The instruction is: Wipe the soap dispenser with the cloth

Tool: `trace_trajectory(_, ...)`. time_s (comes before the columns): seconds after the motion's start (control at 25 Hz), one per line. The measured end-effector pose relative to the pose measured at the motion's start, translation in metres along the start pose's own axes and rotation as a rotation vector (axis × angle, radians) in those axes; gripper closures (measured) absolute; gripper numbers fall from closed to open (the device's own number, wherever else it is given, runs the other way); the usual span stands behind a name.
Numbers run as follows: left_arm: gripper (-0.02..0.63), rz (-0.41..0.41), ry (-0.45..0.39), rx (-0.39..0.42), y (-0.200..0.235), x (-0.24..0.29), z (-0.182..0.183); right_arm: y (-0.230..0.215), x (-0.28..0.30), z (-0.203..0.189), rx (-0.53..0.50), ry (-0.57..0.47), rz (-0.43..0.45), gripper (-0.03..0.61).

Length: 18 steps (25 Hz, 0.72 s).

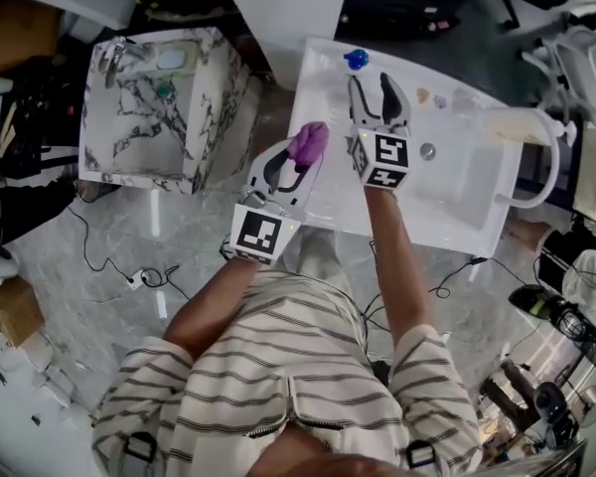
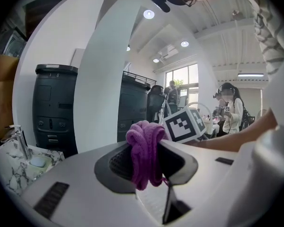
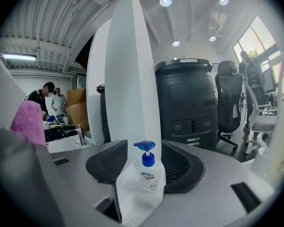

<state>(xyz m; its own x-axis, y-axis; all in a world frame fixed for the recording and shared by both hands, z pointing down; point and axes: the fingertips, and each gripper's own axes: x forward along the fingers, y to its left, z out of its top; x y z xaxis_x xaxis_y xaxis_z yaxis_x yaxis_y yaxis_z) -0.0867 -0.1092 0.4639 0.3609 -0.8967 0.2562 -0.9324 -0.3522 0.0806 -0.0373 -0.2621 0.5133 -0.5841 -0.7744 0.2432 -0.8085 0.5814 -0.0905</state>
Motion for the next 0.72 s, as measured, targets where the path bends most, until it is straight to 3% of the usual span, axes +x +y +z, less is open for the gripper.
trace_trajectory(0.28, 0.491, 0.009, -0.030, 0.024, -0.005, -0.022, 0.025, 0.023, -0.058, 0.046, 0.013, -0.048, 0.029, 0.426)
trace_trajectory(0.72, 0.491, -0.012, -0.084, 0.052, -0.020, -0.040, 0.063, 0.044, -0.136, 0.089, 0.020, -0.118, -0.023, 0.544)
